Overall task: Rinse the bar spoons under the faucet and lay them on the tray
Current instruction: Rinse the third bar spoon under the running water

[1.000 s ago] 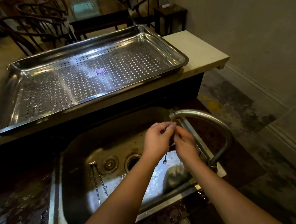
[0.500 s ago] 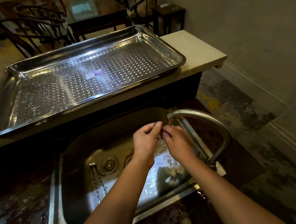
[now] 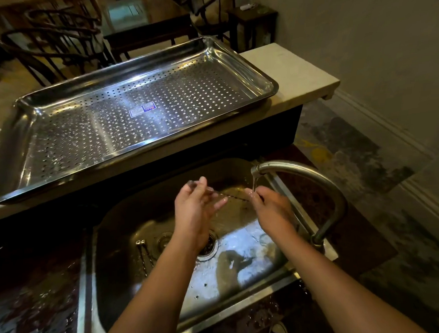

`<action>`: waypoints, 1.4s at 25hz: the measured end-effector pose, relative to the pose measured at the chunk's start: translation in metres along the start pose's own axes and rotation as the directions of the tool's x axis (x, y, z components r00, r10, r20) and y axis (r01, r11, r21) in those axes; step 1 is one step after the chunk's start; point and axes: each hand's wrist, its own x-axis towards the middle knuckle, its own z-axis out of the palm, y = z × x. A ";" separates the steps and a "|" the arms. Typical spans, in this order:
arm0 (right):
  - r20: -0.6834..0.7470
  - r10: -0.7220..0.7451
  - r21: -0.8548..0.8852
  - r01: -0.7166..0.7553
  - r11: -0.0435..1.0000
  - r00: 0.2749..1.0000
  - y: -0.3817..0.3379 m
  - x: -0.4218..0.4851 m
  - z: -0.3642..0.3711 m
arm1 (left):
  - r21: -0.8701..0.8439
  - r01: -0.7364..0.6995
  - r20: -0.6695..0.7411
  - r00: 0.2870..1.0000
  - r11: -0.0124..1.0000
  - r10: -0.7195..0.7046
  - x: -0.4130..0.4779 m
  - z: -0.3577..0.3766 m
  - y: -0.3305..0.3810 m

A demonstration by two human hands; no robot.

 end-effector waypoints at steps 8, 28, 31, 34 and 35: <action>-0.024 0.065 -0.174 -0.068 0.982 0.998 0.005 0.010 -0.001 | 0.019 -0.084 -0.148 0.985 0.996 0.086 -0.001 -0.013 -0.001; 0.325 0.316 0.932 -0.359 0.055 0.891 0.003 0.001 0.016 | -0.341 -0.002 -0.293 0.950 0.940 -0.105 -0.022 -0.039 -0.021; 0.323 0.280 0.943 -0.331 -0.021 0.904 0.004 0.000 0.022 | -0.348 0.022 -0.296 0.946 0.937 -0.132 -0.025 -0.041 -0.025; 0.356 0.213 0.924 -0.377 0.065 0.910 0.002 -0.008 0.031 | -0.384 0.058 -0.278 0.945 0.922 -0.175 -0.030 -0.032 -0.031; 0.356 0.222 0.922 -0.380 0.077 0.908 0.002 -0.006 0.028 | -0.393 0.058 -0.281 0.943 0.918 -0.180 -0.030 -0.033 -0.031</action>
